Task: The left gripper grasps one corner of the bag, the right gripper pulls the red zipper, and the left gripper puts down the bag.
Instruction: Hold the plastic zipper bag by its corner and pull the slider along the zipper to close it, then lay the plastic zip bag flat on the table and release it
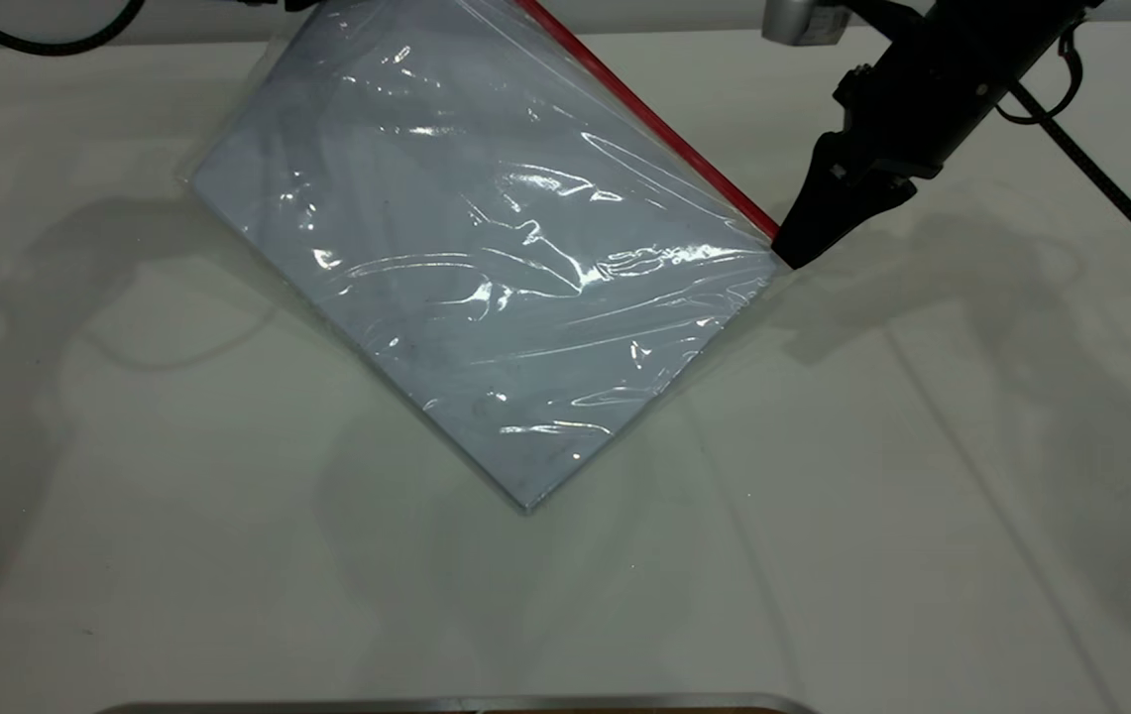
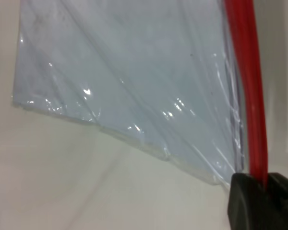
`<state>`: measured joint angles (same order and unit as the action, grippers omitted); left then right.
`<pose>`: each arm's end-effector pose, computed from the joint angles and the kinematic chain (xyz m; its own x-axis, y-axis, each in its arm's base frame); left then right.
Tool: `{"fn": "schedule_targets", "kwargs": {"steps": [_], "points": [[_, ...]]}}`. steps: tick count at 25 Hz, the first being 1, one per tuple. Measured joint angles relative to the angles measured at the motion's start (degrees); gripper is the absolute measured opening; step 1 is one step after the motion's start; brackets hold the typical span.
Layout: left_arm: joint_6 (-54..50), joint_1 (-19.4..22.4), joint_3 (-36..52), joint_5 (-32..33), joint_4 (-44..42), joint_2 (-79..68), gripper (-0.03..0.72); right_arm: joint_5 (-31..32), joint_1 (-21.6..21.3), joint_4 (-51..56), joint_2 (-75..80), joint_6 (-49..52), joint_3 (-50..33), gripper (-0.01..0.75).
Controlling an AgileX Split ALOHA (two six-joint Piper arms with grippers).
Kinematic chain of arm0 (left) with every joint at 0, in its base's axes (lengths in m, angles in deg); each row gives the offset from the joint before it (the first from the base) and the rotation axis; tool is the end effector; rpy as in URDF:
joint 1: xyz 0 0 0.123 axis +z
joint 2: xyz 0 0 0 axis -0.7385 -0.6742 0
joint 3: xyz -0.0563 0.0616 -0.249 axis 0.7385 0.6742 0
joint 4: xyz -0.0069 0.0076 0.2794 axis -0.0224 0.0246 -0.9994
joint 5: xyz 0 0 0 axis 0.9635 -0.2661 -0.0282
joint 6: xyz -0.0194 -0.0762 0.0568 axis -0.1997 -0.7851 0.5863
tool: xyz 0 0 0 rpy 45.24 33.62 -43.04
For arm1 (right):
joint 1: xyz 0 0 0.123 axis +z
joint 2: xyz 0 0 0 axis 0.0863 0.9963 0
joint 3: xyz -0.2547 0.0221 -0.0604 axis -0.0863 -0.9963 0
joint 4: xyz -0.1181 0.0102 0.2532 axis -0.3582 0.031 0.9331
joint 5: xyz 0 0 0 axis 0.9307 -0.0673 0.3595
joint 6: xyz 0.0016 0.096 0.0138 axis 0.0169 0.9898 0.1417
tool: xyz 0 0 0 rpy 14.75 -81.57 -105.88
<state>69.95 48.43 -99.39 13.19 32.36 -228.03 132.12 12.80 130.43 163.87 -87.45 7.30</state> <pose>0.4966 -0.0817 0.0360 -0.2373 0.1874 -0.9532 0.9168 0.3677 -0.1560 0.4294 0.1094 -0.0164 -0.6808 -0.6456 -0.3460 -0.7309 0.5675 0.3791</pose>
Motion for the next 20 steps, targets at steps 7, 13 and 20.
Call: {"fn": "schedule_targets", "kwargs": {"steps": [7, 13, 20], "points": [[-2.7, -0.2, 0.0, -0.1, -1.0, 0.1, 0.055, -0.7, 0.1, 1.5, -0.1, 0.0, 0.0, 0.076], [-14.1, -3.9, -0.1, -5.8, -7.7, 0.6, 0.087, -0.9, 0.0, 8.2, -6.5, -2.5, -0.6, 0.311], [-34.5, -9.2, -0.1, -14.6, -9.9, -0.4, 0.340, 14.7, 0.0, 21.1, -17.7, -5.3, -0.6, 0.463]]}}
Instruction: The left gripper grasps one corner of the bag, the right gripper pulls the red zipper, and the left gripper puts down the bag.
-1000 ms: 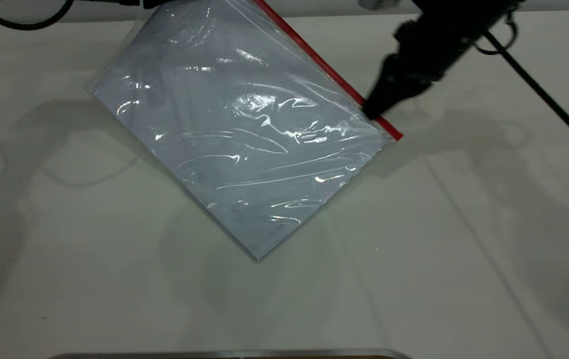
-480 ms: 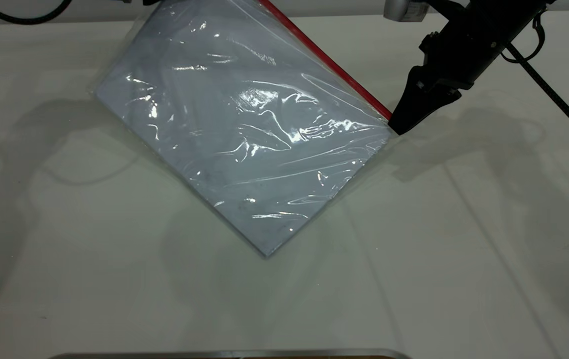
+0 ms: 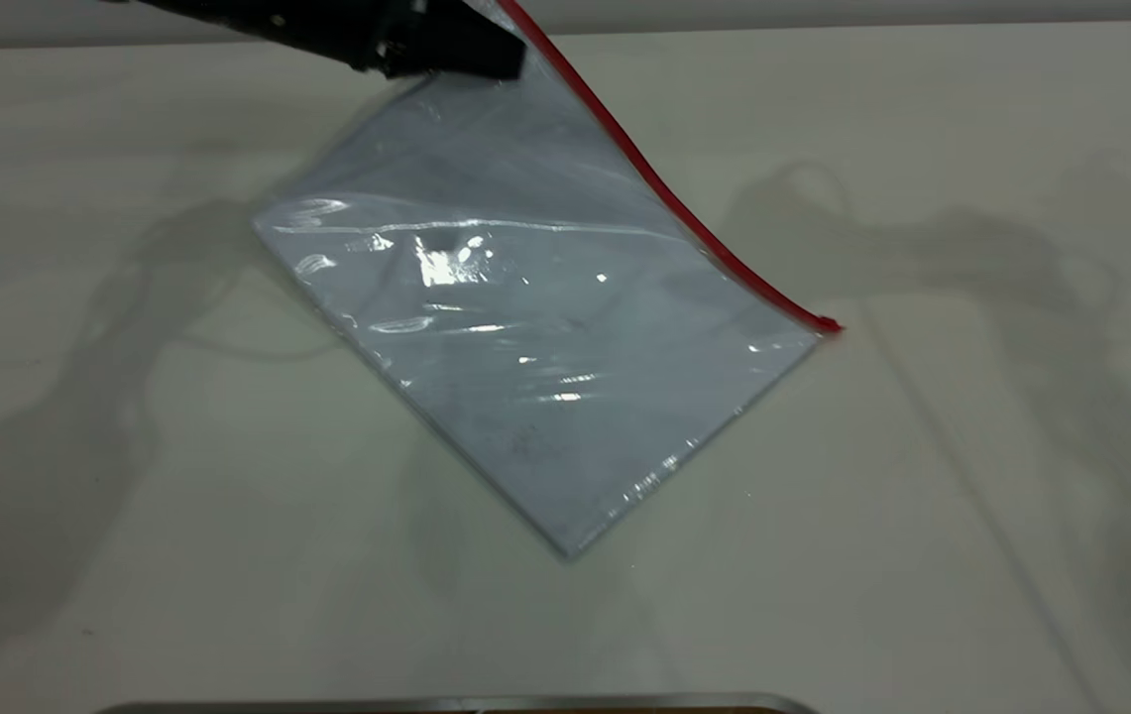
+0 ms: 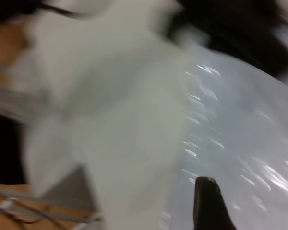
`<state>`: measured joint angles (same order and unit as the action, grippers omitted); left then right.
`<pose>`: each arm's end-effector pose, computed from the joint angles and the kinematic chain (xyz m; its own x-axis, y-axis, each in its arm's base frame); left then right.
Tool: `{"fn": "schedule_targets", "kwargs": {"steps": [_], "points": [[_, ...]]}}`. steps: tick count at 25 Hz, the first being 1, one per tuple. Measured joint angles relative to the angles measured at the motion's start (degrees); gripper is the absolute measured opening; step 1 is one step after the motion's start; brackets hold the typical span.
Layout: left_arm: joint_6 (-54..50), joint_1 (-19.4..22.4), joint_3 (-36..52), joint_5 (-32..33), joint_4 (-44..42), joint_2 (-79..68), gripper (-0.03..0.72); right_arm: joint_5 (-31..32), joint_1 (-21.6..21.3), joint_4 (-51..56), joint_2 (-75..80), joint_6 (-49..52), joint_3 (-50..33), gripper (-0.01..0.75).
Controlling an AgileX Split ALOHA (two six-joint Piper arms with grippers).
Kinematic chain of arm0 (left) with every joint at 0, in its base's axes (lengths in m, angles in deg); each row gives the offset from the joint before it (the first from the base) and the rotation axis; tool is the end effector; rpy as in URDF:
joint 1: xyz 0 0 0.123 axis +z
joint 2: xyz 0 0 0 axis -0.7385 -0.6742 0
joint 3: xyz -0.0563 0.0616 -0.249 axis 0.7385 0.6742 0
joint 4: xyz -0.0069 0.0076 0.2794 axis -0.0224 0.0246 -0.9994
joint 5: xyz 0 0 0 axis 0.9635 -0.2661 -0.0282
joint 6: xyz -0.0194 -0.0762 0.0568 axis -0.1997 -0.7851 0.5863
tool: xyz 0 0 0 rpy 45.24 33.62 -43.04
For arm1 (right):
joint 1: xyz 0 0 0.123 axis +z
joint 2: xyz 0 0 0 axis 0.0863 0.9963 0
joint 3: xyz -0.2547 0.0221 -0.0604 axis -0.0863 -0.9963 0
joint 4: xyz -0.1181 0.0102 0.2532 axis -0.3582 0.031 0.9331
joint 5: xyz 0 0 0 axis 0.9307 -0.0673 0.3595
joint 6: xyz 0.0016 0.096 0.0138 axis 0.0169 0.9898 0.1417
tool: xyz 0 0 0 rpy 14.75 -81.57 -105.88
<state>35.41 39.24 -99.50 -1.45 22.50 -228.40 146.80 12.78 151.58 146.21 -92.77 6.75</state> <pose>0.4864 -0.1474 0.0095 -0.6840 0.2076 -0.6993 0.6787 0.5327 -0.5057 0.4340 0.1388 0.1450 -0.6028 -0.4293 -0.6726 -0.7965 0.3738 0.4752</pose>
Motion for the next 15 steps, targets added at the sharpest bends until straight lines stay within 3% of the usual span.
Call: {"fn": "schedule_targets", "kwargs": {"steps": [5, 9, 15], "points": [[-14.9, 2.3, 0.0, 4.6, -0.7, 3.1, 0.463, 2.0, 1.1, -3.0, -6.6, 6.4, -0.1, 0.414], [-19.4, 6.0, 0.0, 13.2, -0.7, 11.0, 0.477, 2.6, 3.5, -11.7, -14.0, 19.5, -0.2, 0.379], [-23.7, 8.8, 0.0, 15.2, -5.4, 26.5, 0.478, 4.1, 7.4, -29.6, -30.4, 38.7, -0.7, 0.368]]}}
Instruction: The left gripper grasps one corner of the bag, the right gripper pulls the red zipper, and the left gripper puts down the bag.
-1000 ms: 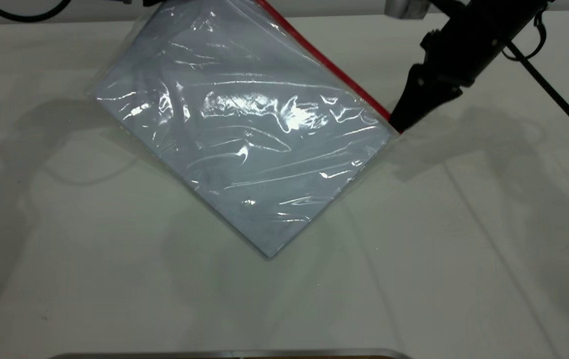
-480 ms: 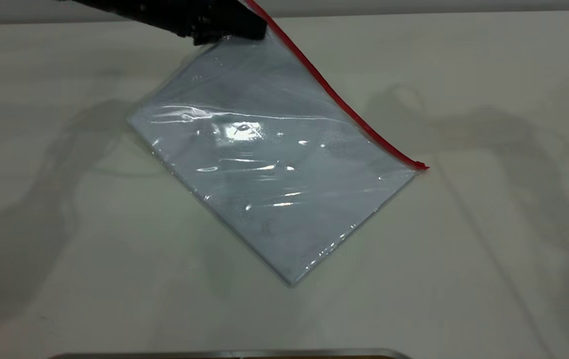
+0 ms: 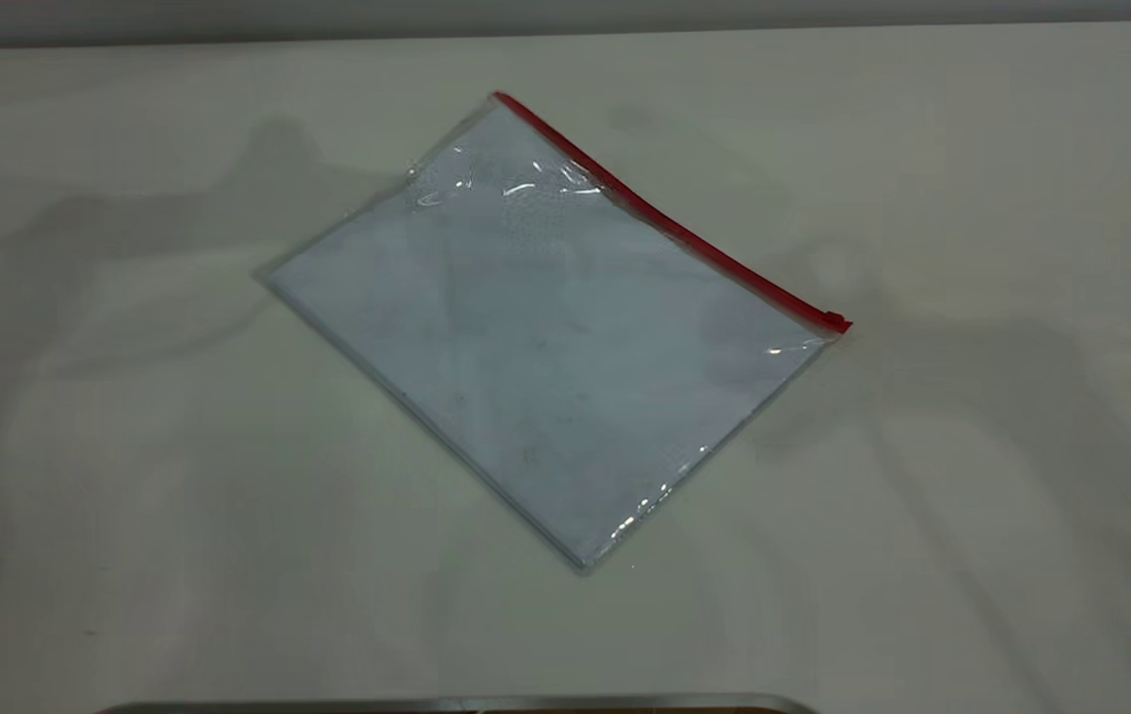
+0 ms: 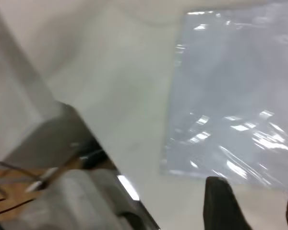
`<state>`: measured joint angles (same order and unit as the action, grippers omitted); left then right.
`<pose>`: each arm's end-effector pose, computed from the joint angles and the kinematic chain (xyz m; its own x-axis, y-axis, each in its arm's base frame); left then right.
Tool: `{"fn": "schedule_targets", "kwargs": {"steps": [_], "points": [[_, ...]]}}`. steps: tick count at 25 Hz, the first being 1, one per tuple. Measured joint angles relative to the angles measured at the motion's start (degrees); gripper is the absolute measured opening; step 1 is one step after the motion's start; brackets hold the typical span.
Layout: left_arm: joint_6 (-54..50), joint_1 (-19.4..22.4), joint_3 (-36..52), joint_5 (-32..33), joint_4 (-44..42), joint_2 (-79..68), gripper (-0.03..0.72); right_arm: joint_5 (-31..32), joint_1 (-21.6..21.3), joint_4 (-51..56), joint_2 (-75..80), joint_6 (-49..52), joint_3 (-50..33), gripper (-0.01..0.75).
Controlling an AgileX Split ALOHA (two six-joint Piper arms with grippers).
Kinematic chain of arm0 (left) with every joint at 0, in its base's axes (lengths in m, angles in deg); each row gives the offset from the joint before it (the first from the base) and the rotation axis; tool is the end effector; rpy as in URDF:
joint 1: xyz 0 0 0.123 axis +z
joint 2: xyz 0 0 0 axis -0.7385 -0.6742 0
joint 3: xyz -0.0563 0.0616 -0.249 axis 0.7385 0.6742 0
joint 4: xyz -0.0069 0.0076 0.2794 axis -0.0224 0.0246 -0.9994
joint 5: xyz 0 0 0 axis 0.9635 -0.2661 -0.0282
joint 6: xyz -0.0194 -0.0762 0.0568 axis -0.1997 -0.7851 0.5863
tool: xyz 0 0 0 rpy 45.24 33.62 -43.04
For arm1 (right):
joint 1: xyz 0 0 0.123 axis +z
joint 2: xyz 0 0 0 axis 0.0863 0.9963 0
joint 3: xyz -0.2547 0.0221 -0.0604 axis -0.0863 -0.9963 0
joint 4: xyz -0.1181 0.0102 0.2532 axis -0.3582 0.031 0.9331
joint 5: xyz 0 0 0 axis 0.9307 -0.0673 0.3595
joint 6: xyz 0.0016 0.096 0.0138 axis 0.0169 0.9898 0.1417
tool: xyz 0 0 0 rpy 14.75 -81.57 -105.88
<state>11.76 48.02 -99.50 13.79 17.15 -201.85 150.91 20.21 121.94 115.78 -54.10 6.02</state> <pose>0.4770 -0.0828 0.2416 -0.6569 0.0347 -0.7532 0.6786 0.4627 -0.5705 0.3441 0.1449 0.3295 -0.6434 -0.5180 -0.5637 -0.7348 0.6245 0.2649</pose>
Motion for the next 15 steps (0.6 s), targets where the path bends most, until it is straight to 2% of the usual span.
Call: {"fn": "schedule_targets", "kwargs": {"steps": [6, 15], "points": [[-7.3, 0.1, 0.0, 0.1, -14.2, 17.7, 0.478, 0.8, 0.8, -12.5, -19.6, 14.1, -6.5, 0.367], [-29.3, 0.1, 2.6, 0.1, -40.2, 37.4, 0.478, 0.8, 0.8, -28.5, -51.0, 31.1, -28.1, 0.367]]}}
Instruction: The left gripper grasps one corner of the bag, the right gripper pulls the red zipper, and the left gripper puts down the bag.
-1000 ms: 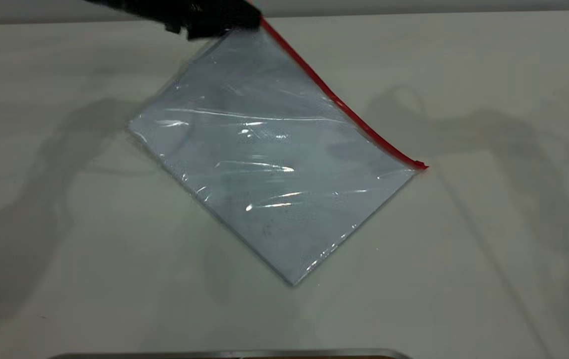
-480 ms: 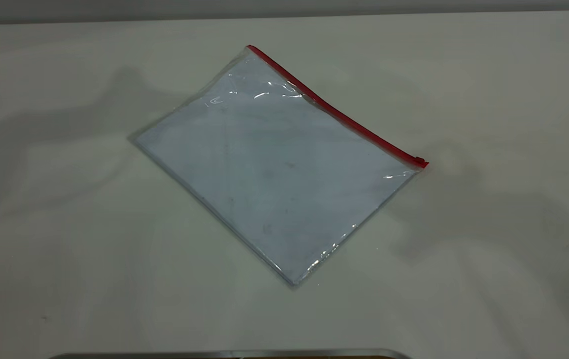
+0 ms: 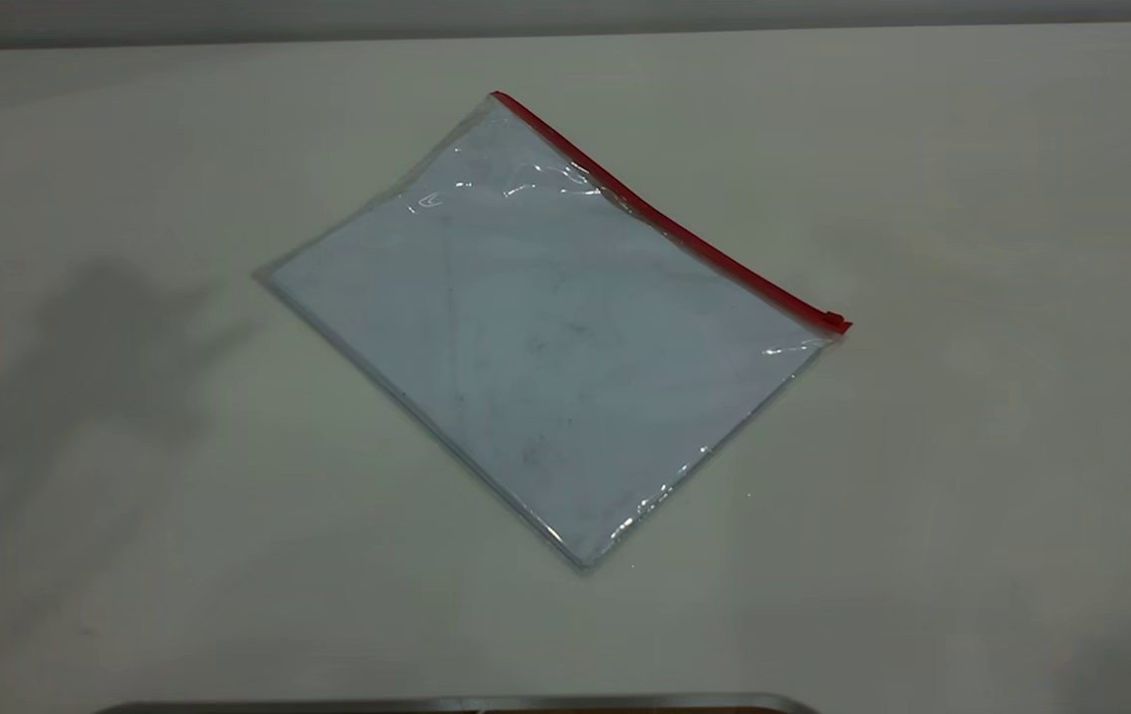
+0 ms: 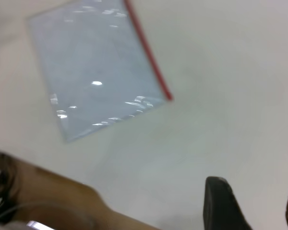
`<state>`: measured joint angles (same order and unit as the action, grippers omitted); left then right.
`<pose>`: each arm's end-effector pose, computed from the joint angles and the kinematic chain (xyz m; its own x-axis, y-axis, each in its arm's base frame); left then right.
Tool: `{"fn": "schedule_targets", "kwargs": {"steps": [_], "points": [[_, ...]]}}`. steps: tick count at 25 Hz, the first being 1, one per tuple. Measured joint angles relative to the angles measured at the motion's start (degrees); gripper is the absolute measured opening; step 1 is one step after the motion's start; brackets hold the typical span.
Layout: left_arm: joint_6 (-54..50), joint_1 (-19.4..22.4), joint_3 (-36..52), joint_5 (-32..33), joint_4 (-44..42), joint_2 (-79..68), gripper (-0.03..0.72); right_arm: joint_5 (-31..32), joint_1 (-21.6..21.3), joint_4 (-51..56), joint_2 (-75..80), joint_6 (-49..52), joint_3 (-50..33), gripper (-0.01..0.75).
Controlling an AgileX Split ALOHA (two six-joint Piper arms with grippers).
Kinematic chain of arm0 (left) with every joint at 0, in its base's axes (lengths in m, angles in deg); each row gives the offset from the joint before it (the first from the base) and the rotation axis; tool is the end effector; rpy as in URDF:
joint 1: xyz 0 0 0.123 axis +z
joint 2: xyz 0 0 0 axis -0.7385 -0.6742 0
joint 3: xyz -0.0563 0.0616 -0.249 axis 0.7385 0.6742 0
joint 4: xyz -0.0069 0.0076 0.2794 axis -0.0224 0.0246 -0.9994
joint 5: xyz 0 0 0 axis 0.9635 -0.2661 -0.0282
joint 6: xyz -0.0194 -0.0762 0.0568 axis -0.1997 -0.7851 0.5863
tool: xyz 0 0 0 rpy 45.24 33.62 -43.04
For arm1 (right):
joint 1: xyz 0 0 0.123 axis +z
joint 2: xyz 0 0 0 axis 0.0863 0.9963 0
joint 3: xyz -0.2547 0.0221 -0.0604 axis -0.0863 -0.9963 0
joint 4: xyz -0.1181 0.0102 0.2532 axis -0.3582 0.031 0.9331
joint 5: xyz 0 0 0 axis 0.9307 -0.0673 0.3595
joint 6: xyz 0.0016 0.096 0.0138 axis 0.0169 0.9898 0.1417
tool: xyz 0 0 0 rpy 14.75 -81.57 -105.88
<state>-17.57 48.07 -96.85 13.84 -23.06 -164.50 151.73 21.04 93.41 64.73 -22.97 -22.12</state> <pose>0.3300 -0.0483 0.4456 -0.5387 0.2312 -0.8102 0.5530 0.8225 -0.1330 0.1414 0.0477 0.3905 -0.6824 -0.2414 -0.6900 -0.3515 0.9360 0.0202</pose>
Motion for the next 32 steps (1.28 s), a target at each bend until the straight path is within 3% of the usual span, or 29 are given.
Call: {"fn": "schedule_targets", "kwargs": {"steps": [6, 11, 15, 23, 32], "points": [[-4.0, 0.0, 13.6, 0.0, -6.0, 12.7, 0.478, 0.0, 0.0, -5.4, -15.4, 6.6, -14.3, 0.367], [-5.5, 0.0, 30.1, 0.0, -8.1, 23.0, 0.478, 0.0, 0.0, -5.4, -21.3, 7.2, -25.8, 0.367], [-8.7, 0.0, 43.2, 0.0, -13.6, 32.5, 0.478, -3.9, 0.0, -5.2, -23.0, 7.2, -33.6, 0.367], [-14.9, 0.0, 63.3, -1.1, -20.5, 53.7, 0.478, -6.8, 0.0, -4.8, -23.1, 7.2, -34.6, 0.367], [-18.5, 0.0, 71.6, -3.0, -26.0, 71.4, 0.478, -6.8, 0.0, -4.8, -23.1, 7.2, -34.6, 0.367]]}}
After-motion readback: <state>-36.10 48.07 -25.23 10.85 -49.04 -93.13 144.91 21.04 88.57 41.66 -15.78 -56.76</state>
